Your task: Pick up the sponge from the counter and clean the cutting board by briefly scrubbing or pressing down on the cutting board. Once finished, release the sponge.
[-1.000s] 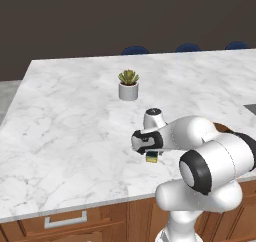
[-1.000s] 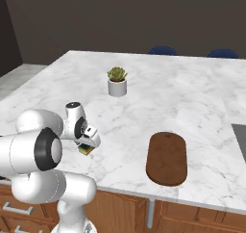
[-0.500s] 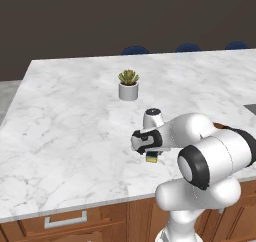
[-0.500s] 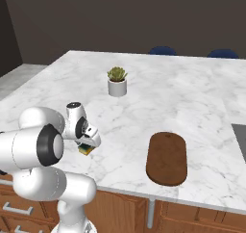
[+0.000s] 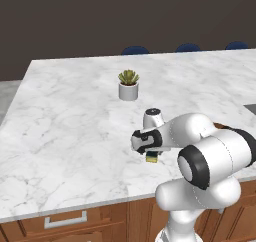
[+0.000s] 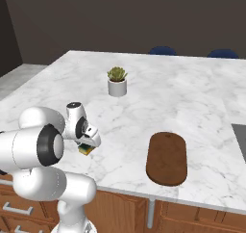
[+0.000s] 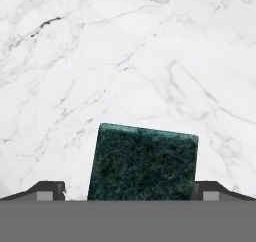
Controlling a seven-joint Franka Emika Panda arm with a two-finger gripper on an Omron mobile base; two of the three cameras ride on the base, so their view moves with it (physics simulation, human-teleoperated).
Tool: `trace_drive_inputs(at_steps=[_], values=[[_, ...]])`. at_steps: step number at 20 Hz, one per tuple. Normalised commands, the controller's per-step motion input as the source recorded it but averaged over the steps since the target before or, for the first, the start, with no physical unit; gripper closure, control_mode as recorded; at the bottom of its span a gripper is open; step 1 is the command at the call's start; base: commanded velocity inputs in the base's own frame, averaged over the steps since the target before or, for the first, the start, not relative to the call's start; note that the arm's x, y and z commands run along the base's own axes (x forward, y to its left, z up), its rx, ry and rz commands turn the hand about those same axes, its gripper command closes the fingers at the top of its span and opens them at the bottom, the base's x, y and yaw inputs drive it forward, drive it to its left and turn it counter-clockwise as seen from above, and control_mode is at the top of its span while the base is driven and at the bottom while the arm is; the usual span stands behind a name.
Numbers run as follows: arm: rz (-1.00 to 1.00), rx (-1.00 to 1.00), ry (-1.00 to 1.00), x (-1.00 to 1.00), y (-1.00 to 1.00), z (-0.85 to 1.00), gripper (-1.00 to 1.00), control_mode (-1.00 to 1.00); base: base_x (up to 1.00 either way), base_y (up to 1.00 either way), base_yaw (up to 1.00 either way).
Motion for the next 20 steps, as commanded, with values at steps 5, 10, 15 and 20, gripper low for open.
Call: trace_drive_inputs(at_steps=[5,10,15,20], values=[[0.00,0.00,0.00,0.00,0.00,0.00,-1.00,-1.00,0.00,0.00,0.00],[0.00,0.00,0.00,0.00,0.00,0.00,-1.00,-1.00,0.00,0.00,0.00],[0.00,0.00,0.00,0.00,0.00,0.00,1.00,-1.00,0.00,0.00,0.00],[0.00,0.00,0.00,0.00,0.00,0.00,1.00,-1.00,0.00,0.00,0.00]])
